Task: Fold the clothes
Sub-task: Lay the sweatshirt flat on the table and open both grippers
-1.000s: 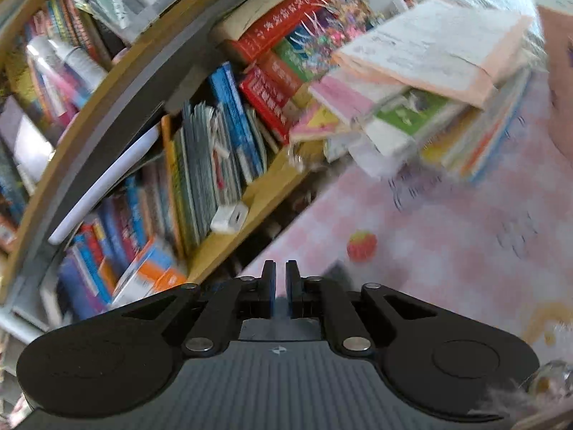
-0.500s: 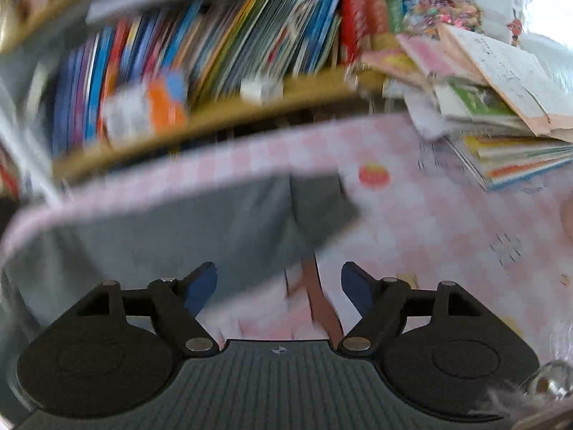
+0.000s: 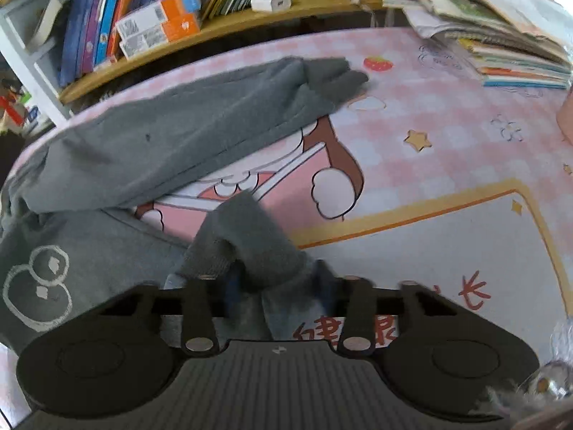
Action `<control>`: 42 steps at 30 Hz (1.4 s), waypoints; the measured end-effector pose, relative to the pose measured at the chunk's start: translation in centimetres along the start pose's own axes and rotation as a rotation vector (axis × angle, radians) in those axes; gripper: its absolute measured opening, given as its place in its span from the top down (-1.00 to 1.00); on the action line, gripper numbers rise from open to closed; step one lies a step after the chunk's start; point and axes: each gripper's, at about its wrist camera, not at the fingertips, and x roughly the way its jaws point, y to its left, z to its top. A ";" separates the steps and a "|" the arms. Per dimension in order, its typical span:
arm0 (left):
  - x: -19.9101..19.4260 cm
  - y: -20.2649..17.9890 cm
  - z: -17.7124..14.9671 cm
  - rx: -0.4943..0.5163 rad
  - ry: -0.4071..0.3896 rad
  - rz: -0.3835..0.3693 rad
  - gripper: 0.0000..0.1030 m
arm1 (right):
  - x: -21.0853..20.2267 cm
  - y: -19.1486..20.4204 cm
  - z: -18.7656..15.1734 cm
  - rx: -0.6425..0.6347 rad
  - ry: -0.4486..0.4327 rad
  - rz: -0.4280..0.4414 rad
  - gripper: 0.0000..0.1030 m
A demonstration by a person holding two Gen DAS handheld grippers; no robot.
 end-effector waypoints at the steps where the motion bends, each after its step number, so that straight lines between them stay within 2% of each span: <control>1: -0.4 0.2 0.1 -0.006 -0.007 -0.003 -0.29 | -0.6 -0.1 0.0 0.001 -0.019 0.011 0.47; 4: -1.3 0.7 0.3 -0.019 -0.026 0.004 -0.29 | -3.6 0.0 0.4 -0.013 -0.130 0.068 0.53; 8: -2.1 1.4 0.2 -0.024 -0.028 0.024 -0.29 | -10.0 -0.4 1.5 -0.020 -0.333 0.196 0.53; 9: -2.3 1.5 0.1 -0.023 -0.028 0.030 -0.29 | -11.3 -0.9 1.6 -0.016 -0.376 0.212 0.52; 11: -2.7 1.7 0.0 -0.020 -0.025 0.038 -0.29 | -12.8 -2.3 1.5 0.007 -0.413 0.177 0.51; 13: -2.8 2.0 -0.2 -0.014 -0.014 0.048 -0.29 | -11.6 -4.2 1.1 0.043 -0.354 0.044 0.42; 16: -2.9 2.2 -0.6 -0.001 0.009 0.062 -0.29 | -7.6 -6.6 -0.1 0.053 -0.182 -0.324 0.35; 17: -2.9 2.2 -0.8 0.005 0.017 0.066 -0.29 | -6.8 -7.4 -0.7 0.083 -0.150 -0.386 0.35; 20: -2.9 2.3 -1.1 0.020 0.037 0.076 -0.29 | -7.0 -8.5 -1.9 0.183 -0.151 -0.315 0.33; 24: -2.4 2.3 -1.4 0.021 0.056 0.092 -0.29 | -7.4 -5.7 -2.7 0.078 -0.177 -0.245 0.26; 27: -2.1 2.2 -1.6 0.025 0.063 0.093 -0.29 | -6.5 -4.3 -3.4 0.030 -0.139 -0.192 0.25; 29: -2.2 2.4 -1.7 0.020 0.065 0.094 -0.29 | -5.5 -4.0 -3.8 -0.001 -0.098 -0.192 0.25; 31: -2.3 2.7 -1.7 0.012 0.065 0.099 -0.29 | -4.5 -4.1 -4.3 -0.020 -0.068 -0.227 0.28; 34: -2.5 3.1 -1.7 0.000 0.063 0.105 -0.29 | -4.4 -6.6 -4.3 0.037 -0.104 -0.436 0.33; 36: -2.7 3.6 -1.5 -0.011 0.057 0.111 -0.29 | -5.6 -8.8 -3.9 0.116 -0.150 -0.531 0.31; 40: -2.6 4.4 -1.5 -0.035 0.057 0.124 -0.29 | -8.7 -10.9 -2.7 0.195 -0.252 -0.528 0.24; 42: -2.3 4.6 -1.6 -0.044 0.065 0.130 -0.29 | -9.1 -9.6 -2.5 0.167 -0.264 -0.453 0.12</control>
